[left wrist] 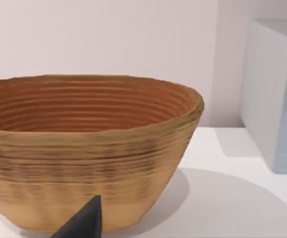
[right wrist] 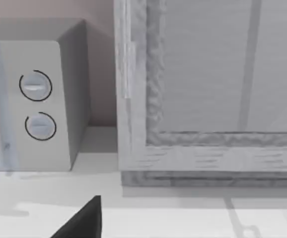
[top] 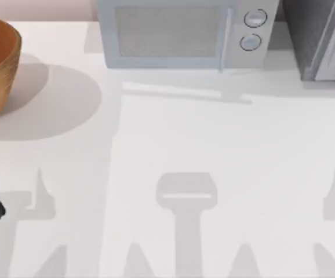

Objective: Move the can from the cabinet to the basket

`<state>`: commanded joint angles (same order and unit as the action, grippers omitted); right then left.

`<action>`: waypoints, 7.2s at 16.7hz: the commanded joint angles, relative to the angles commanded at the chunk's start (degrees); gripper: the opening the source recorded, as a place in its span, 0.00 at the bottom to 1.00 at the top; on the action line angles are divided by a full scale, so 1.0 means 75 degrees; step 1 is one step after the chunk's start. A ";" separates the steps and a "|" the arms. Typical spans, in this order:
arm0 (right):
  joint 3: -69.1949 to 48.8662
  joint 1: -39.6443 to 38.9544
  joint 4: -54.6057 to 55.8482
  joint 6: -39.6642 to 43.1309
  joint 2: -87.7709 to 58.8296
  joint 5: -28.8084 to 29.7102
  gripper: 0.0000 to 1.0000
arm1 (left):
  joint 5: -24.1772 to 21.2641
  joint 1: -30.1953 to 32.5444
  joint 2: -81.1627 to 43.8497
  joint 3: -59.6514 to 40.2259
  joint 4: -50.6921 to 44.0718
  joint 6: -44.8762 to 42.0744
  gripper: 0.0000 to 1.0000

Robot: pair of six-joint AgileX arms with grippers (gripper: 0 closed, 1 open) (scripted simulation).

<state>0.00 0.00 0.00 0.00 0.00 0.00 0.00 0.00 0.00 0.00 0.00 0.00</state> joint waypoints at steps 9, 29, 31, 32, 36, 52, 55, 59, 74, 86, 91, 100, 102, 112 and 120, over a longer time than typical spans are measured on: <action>-0.2239 -0.0273 -0.0472 -0.0021 -0.1768 0.0271 1.00 | 0.0000 0.0000 0.0000 0.0000 0.0000 0.0000 1.00; -1.3288 -0.1408 -0.3186 -0.0120 -1.0127 0.1501 1.00 | 0.0000 0.0000 0.0000 0.0000 0.0000 0.0000 1.00; -1.3307 -0.1410 -0.3189 -0.0120 -1.0139 0.1503 1.00 | 0.0000 0.0000 0.0000 0.0000 0.0000 0.0000 1.00; -1.3307 -0.1410 -0.3189 -0.0120 -1.0139 0.1503 1.00 | 0.0000 0.0000 0.0000 0.0000 0.0000 0.0000 1.00; -1.3413 -0.1367 -0.3150 -0.0119 -1.0238 0.1493 1.00 | 0.0000 0.0000 0.0000 0.0000 0.0000 0.0000 1.00; -1.5662 -0.1221 -0.2767 -0.0096 -1.2871 0.1385 1.00 | 0.0000 0.0000 0.0000 0.0000 0.0000 0.0000 1.00; -1.6359 -0.1162 -0.2924 -0.0094 -1.3382 0.1354 1.00 | 0.0000 0.0000 0.0000 0.0000 0.0000 0.0000 1.00; -1.7636 -0.1061 -0.3242 -0.0090 -1.4339 0.1270 1.00 | 0.0000 0.0000 0.0000 0.0000 0.0000 0.0000 1.00; -1.8551 -0.0979 -0.3471 -0.0087 -1.5023 0.1197 0.47 | 0.0000 0.0000 0.0000 0.0000 0.0000 0.0000 1.00; -1.8551 -0.0979 -0.3471 -0.0087 -1.5023 0.1197 0.00 | 0.0000 0.0000 0.0000 0.0000 0.0000 0.0000 1.00; -1.8475 -0.1018 -0.3532 -0.0096 -1.4899 0.1238 0.00 | 0.0000 0.0000 0.0000 0.0000 0.0000 0.0000 1.00; -1.6912 -0.1743 -0.4943 -0.0098 -1.1852 0.1908 0.00 | 0.0000 0.0000 0.0000 0.0000 0.0000 0.0000 1.00; -1.6630 -0.1885 -0.5214 -0.0100 -1.1337 0.2035 0.00 | 0.0000 0.0000 0.0000 0.0000 0.0000 0.0000 1.00; -1.5690 -0.1775 -0.4991 -0.0107 -1.0529 0.1995 0.00 | 0.0000 0.0000 0.0000 0.0000 0.0000 0.0000 1.00; -1.0277 -0.1188 -0.3360 -0.0066 -0.7069 0.1344 0.00 | 0.0000 0.0000 0.0000 0.0000 0.0000 0.0000 1.00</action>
<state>-77.08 -8.91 -25.20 -0.50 -53.02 10.08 0.00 0.00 0.00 0.00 0.00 0.00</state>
